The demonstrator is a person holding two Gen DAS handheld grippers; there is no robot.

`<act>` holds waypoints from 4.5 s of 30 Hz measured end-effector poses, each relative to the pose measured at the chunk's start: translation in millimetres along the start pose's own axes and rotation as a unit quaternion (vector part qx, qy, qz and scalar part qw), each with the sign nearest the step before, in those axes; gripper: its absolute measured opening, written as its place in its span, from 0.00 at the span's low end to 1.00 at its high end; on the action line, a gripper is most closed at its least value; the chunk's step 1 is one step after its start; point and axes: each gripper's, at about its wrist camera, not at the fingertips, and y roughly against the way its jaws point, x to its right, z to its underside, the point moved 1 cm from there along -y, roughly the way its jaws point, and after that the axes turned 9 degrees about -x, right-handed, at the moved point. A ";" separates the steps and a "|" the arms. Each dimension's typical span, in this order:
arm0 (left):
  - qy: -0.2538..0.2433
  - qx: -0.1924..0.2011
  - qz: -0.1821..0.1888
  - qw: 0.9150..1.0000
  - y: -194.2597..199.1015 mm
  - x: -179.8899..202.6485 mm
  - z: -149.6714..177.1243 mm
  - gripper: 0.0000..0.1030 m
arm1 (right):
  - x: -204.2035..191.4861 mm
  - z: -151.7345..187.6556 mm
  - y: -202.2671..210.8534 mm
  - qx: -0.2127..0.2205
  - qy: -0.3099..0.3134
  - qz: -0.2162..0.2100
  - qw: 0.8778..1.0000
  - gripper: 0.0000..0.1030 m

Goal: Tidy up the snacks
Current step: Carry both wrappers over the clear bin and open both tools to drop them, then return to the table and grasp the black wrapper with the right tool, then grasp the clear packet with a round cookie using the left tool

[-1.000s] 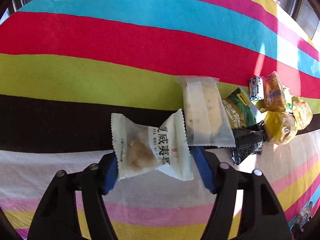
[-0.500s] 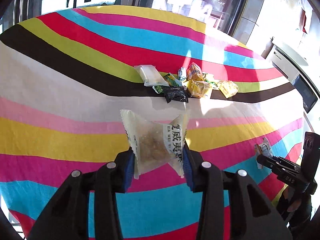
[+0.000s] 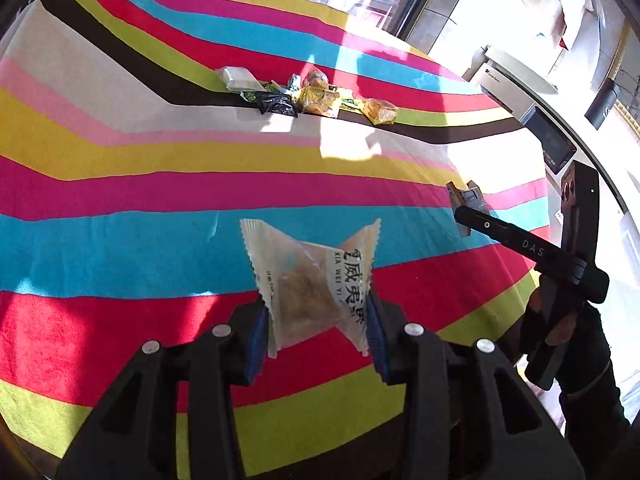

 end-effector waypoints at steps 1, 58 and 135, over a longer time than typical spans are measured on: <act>-0.003 -0.004 0.003 1.000 -0.5 1.4 3.6 0.41 | -2.8 6.8 8.2 0.003 0.002 0.004 1.000 0.36; -0.387 -0.149 0.209 0.886 -84.7 359.1 121.7 0.94 | 170.5 276.1 214.4 0.024 -0.268 0.212 0.939 0.82; 0.111 -0.017 -0.148 0.983 -79.3 -94.6 -162.3 0.98 | -64.6 -48.9 -65.6 -0.035 0.076 0.016 0.996 0.36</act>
